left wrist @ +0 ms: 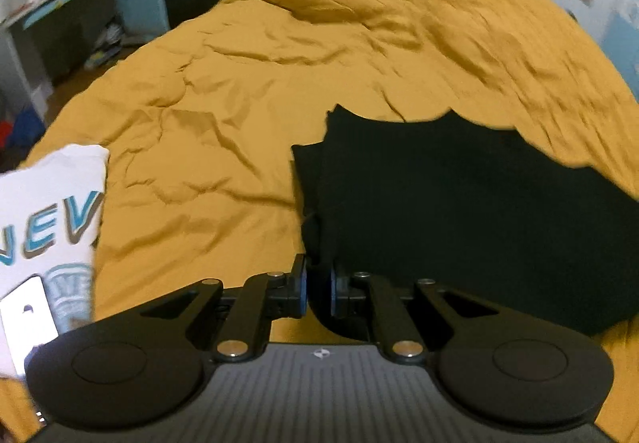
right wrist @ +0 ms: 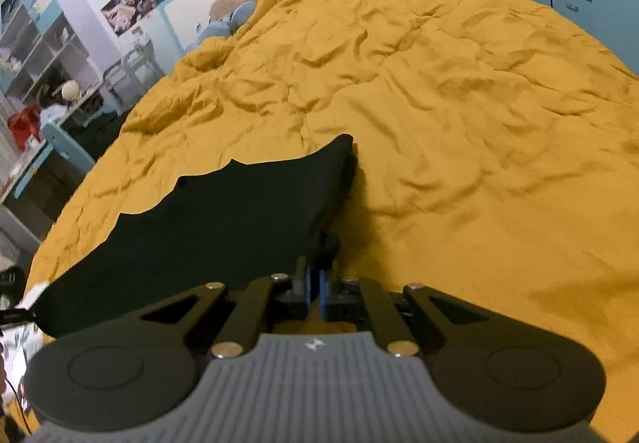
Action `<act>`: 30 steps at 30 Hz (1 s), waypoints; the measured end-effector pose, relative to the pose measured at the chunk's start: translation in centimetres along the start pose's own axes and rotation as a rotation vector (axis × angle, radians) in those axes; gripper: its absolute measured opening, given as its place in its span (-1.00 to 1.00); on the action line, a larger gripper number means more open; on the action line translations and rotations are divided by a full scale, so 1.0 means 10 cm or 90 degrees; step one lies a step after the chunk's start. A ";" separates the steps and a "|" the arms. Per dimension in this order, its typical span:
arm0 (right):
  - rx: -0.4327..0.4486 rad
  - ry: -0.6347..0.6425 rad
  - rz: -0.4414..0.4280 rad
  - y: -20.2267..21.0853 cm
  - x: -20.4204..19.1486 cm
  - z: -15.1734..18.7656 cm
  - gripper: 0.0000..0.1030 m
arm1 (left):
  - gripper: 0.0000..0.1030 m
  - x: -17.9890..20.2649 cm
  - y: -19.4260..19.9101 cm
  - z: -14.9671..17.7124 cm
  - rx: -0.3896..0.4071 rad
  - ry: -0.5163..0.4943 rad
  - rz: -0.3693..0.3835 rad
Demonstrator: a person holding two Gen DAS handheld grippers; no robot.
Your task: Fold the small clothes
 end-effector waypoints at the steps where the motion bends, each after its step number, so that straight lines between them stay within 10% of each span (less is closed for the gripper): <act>1: -0.006 0.004 0.002 0.08 0.01 0.07 -1.00 | -0.80 0.03 0.05 0.07 -0.008 -0.019 0.001; 22: -0.146 0.031 0.117 -0.10 0.51 1.03 -1.00 | -0.37 0.11 -0.26 0.87 -0.182 -0.159 -0.096; 26: -0.104 0.050 0.126 0.11 0.51 0.88 -0.40 | -0.37 0.15 0.00 0.84 -0.151 -0.175 -0.120; 30: -0.064 0.059 0.105 0.21 0.43 0.69 -0.25 | -0.37 0.22 0.27 0.66 -0.086 -0.155 -0.104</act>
Point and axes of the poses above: each gripper's, at about its wrist camera, not at the fingertips, and y roughly against the way its jaws point, x to its right, z to its underside, the point moved 4 cm from there along -y, roughly the way its jaws point
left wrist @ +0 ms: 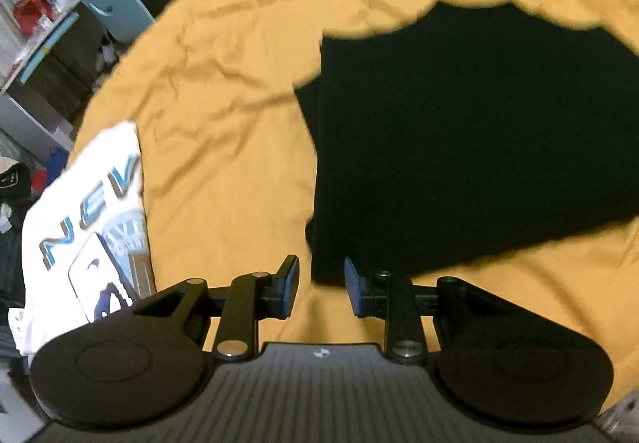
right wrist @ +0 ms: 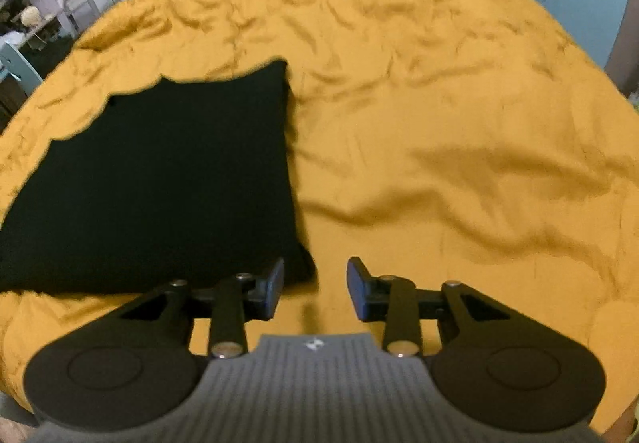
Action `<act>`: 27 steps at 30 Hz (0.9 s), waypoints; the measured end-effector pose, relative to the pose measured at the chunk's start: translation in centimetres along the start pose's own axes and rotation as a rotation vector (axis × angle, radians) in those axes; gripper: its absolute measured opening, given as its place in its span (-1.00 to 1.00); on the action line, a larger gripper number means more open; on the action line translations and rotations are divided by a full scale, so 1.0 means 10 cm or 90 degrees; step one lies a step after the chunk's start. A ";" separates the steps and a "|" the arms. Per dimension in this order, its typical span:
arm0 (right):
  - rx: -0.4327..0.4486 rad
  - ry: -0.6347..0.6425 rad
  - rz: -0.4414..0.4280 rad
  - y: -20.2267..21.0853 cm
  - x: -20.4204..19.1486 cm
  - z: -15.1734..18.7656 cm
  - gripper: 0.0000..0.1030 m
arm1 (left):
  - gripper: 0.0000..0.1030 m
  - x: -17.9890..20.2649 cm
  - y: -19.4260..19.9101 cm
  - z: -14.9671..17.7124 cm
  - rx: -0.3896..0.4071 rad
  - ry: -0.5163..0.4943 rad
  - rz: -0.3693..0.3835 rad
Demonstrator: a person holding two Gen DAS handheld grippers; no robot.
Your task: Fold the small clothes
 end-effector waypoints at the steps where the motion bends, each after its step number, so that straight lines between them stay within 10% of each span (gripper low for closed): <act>1: 0.009 0.001 -0.009 0.00 -0.03 -0.05 -0.24 | -0.37 0.00 0.05 -0.06 0.017 0.007 0.006; 11: 0.055 -0.025 -0.070 -0.38 -0.31 -0.56 0.31 | -0.37 0.42 -0.15 -0.73 0.089 0.023 0.105; 27: 0.019 -0.220 -0.147 -1.51 0.06 -1.07 0.27 | -0.37 0.73 -0.88 -1.30 0.121 0.078 0.205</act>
Point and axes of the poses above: each gripper's, at about its wrist camera, not at the fingertips, and y roughly against the way its jaws point, x to its right, z to its underside, the point moved 4 cm from there along -y, roughly the way its jaws point
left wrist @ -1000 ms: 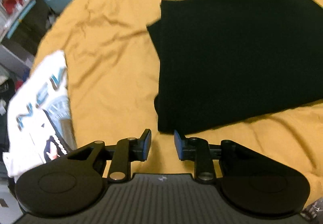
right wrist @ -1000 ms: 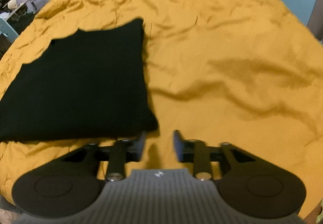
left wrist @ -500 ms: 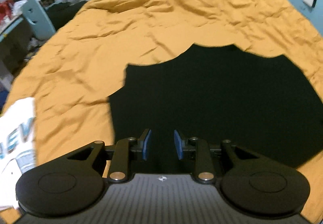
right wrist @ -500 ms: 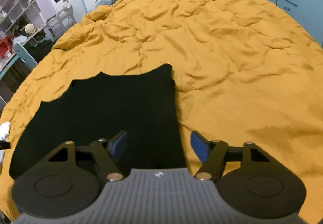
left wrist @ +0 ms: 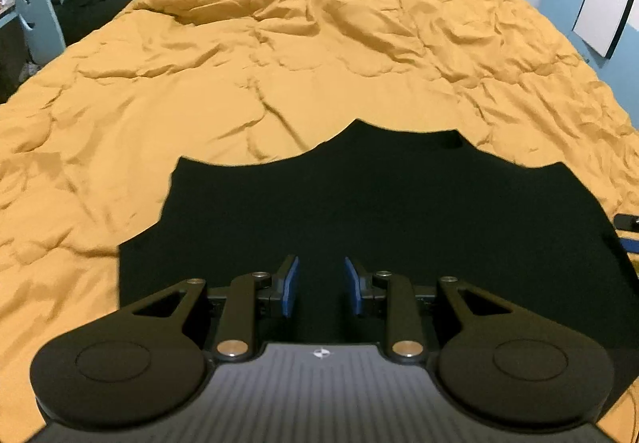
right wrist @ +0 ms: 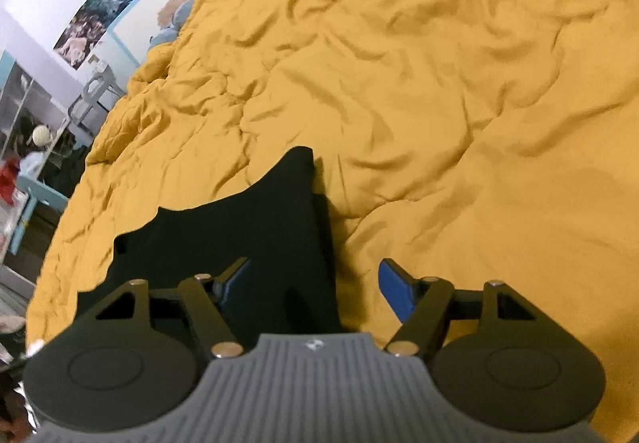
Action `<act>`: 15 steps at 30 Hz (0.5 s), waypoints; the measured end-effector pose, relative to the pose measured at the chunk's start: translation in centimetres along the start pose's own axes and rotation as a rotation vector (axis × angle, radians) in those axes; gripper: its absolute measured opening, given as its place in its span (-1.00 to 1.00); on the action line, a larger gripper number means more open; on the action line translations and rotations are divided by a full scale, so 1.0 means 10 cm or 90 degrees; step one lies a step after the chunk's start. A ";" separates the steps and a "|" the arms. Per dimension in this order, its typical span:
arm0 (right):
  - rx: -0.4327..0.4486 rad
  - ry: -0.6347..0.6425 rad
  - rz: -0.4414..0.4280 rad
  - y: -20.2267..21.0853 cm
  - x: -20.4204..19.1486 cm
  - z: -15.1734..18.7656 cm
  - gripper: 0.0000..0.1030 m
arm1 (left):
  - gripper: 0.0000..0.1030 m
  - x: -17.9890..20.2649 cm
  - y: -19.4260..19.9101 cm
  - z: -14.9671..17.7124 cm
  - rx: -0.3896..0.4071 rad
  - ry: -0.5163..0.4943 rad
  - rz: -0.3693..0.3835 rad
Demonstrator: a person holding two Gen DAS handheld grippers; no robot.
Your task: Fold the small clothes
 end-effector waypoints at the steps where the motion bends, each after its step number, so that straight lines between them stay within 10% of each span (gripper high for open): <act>1: -0.005 -0.012 -0.010 -0.09 0.02 -0.02 0.25 | -0.37 0.00 -0.04 -0.02 0.000 0.004 0.004; 8: -0.035 -0.065 -0.059 -0.57 0.06 -0.01 -0.09 | -0.37 0.04 -0.31 -0.11 -0.012 0.011 0.018; 11: -0.045 -0.078 -0.086 -0.65 0.01 0.00 -0.83 | -0.37 0.05 -0.38 -0.10 -0.021 0.017 0.017; 15: -0.015 -0.052 -0.088 -0.48 -0.21 -0.03 -0.91 | -0.37 0.00 -0.32 -0.07 -0.013 0.026 0.018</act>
Point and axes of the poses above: each gripper's, at about its wrist camera, not at the fingertips, and y roughly against the way its jaws point, x to its right, z to its underside, the point moved 4 cm from there along -y, roughly the way its jaws point
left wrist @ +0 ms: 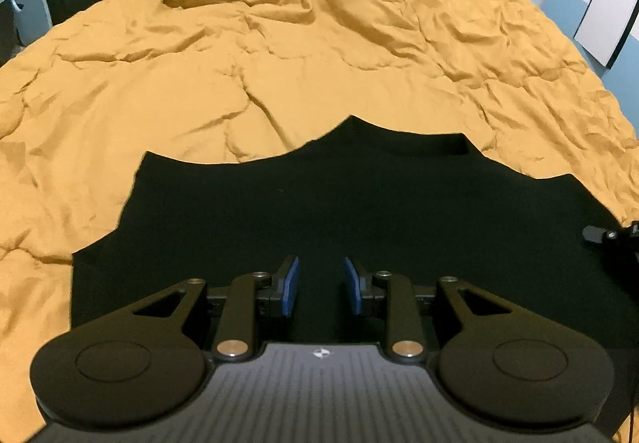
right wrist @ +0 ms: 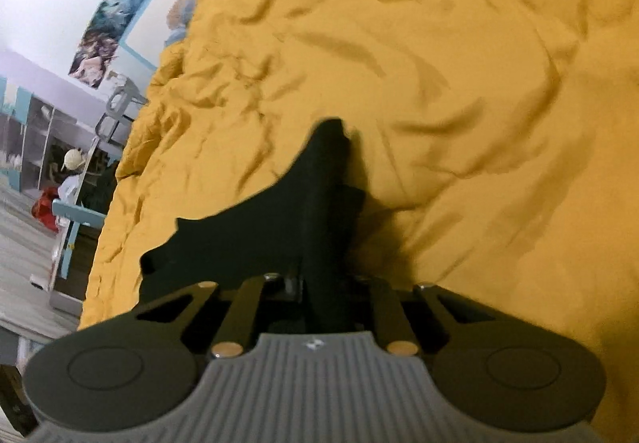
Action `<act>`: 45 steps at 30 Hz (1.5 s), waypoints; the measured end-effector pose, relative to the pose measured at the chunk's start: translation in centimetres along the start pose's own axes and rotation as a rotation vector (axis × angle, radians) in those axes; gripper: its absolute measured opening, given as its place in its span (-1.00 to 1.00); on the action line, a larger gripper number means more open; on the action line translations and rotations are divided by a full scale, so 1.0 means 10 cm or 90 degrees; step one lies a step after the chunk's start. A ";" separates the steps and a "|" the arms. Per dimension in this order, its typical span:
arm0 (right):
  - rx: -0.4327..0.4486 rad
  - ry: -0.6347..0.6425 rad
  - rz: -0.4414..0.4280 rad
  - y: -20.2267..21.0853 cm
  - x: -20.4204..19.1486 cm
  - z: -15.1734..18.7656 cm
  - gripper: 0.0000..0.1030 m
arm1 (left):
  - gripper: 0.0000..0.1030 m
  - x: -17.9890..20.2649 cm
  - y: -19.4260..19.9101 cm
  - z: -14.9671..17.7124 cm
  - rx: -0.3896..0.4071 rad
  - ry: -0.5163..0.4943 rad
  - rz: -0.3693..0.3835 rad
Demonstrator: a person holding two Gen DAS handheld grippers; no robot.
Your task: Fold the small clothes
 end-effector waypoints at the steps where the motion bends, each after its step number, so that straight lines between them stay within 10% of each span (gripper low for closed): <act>1: 0.006 0.003 -0.007 0.06 -0.09 -0.01 -0.91 | -0.37 -0.03 0.03 0.00 0.003 0.001 -0.003; 12: -0.008 0.069 -0.066 0.34 -1.75 0.17 -0.92 | -0.37 -0.63 0.81 -0.12 0.058 0.006 -0.062; 24: -0.084 0.127 -0.025 -0.58 -3.13 1.03 -0.91 | -0.37 -1.08 1.10 0.10 0.038 -0.007 -0.063; 39: -0.207 0.202 0.043 -1.76 -3.53 1.82 -0.88 | -0.37 -1.34 0.89 0.34 -0.003 0.076 -0.017; 45: -0.221 0.252 -0.048 -1.47 -3.76 1.94 -0.31 | -0.37 -1.37 1.04 0.43 0.003 0.099 -0.012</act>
Point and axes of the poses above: each gripper's, at about its wrist camera, not at the fingertips, and y roughly against the way its jaws point, x to its right, z to its underside, the point moved 4 cm from there along -y, roughly the way its jaws point
